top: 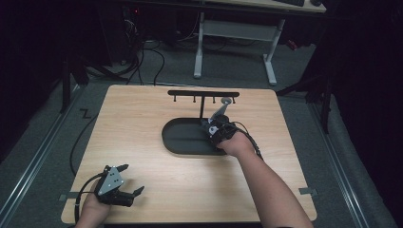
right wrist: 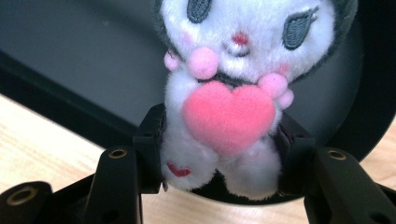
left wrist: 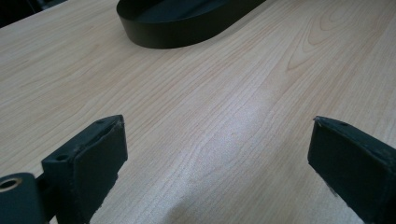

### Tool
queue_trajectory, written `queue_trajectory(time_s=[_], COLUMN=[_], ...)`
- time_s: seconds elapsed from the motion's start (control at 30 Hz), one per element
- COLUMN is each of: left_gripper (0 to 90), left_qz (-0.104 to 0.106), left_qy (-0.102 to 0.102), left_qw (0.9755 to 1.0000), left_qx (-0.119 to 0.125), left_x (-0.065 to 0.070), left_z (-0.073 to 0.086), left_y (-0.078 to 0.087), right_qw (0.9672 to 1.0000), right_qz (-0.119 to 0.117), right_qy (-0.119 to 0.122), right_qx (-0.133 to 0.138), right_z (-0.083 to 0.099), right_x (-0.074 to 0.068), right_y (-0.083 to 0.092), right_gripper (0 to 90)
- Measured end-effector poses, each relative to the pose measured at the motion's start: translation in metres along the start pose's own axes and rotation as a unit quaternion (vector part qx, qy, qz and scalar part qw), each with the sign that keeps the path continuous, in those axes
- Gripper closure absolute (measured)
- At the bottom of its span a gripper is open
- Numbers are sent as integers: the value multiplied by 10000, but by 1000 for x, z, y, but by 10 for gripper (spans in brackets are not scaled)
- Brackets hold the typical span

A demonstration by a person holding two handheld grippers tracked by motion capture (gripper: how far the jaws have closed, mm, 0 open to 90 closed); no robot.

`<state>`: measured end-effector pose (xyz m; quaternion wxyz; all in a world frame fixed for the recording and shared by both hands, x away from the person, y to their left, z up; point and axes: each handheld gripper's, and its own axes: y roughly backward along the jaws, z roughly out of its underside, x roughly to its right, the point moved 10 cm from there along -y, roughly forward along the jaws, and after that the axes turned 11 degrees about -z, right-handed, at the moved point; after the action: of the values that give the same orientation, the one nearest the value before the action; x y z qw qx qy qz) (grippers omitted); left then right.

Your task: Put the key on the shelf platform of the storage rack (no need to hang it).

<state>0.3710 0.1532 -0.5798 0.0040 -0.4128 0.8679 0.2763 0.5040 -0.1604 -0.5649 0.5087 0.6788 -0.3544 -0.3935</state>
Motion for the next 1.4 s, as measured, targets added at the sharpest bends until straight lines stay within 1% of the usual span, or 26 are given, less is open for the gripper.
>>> queue_trajectory(time_s=[0.03,0.07,0.1,0.17,0.2,0.23,0.27,0.37,0.4,0.5,0.73,0.83,0.87,0.9,0.93,0.97,1.0,1.03,1.1,1.13,1.17,1.3,1.4], left_gripper=[53,53,54,54,54,54,55,54,54,57,57,57,59,58,59,59,59,59,59,59,59,59,59], left_qz=[7,22,28,44,47,52,53,54,55,47,44,35,32,33,32,29,26,21,27,27,27,16,5], left_qy=[4,2,-13,-45,-44,-48,-49,-54,-43,-30,-24,-11,-7,-5,0,4,4,13,12,9,11,21,18], left_qw=[10000,10000,10000,10000,10000,10000,10000,10000,10000,10000,10000,10000,10000,10000,10000,10000,10000,10000,10000,10000,10000,10000,10000], left_qx=[-4,-21,-31,-32,-31,-44,-44,-56,-59,-58,-59,-55,-53,-50,-45,-41,-40,-30,-34,-37,-41,-53,-62], left_x=[0,0,1,3,3,3,4,3,3,2,1,0,0,0,0,0,0,0,0,0,0,0,-1], left_z=[0,0,0,0,0,0,0,1,1,1,2,2,2,2,1,1,1,1,1,1,1,2,2], left_y=[0,0,-1,-1,-2,-1,-1,-1,-2,-2,-1,-2,-2,-2,-1,-1,-1,-1,-1,-1,-1,-1,-1], right_qw=[10000,9999,10000,9999,9999,9999,9999,9999,9998,9998,9998,9999,9997,9998,9998,9998,9996,9997,9996,9994,9995,9991,9989], right_qz=[9,-28,-30,-49,-16,-25,-39,-83,-89,-104,-132,-89,-101,-105,-109,-103,-100,-109,-122,-127,-123,-146,-60], right_qy=[-1,-103,-39,-64,-75,-153,-101,-92,-138,-133,-131,-129,-202,-149,-155,-180,-273,-207,-216,-271,-213,-245,-212], right_qx=[-18,-51,-62,-84,-85,-68,-73,-97,-104,-119,-49,-39,-38,-20,1,36,63,101,152,165,190,329,409], right_z=[2,5,7,13,16,17,17,19,18,16,6,4,4,3,2,1,0,-1,-2,-2,-2,-2,-2], right_x=[0,-1,1,2,4,3,5,6,5,5,3,3,1,1,1,1,-1,0,-1,-2,-1,0,3], right_y=[0,1,1,2,3,4,6,8,7,3,-7,-10,-10,-11,-10,-9,-8,-6,-3,-2,0,9,17], right_gripper=[478,479,478,478,478,478,478,476,476,475,459,429,413,396,375,359,356,351,346,346,346,346,344])
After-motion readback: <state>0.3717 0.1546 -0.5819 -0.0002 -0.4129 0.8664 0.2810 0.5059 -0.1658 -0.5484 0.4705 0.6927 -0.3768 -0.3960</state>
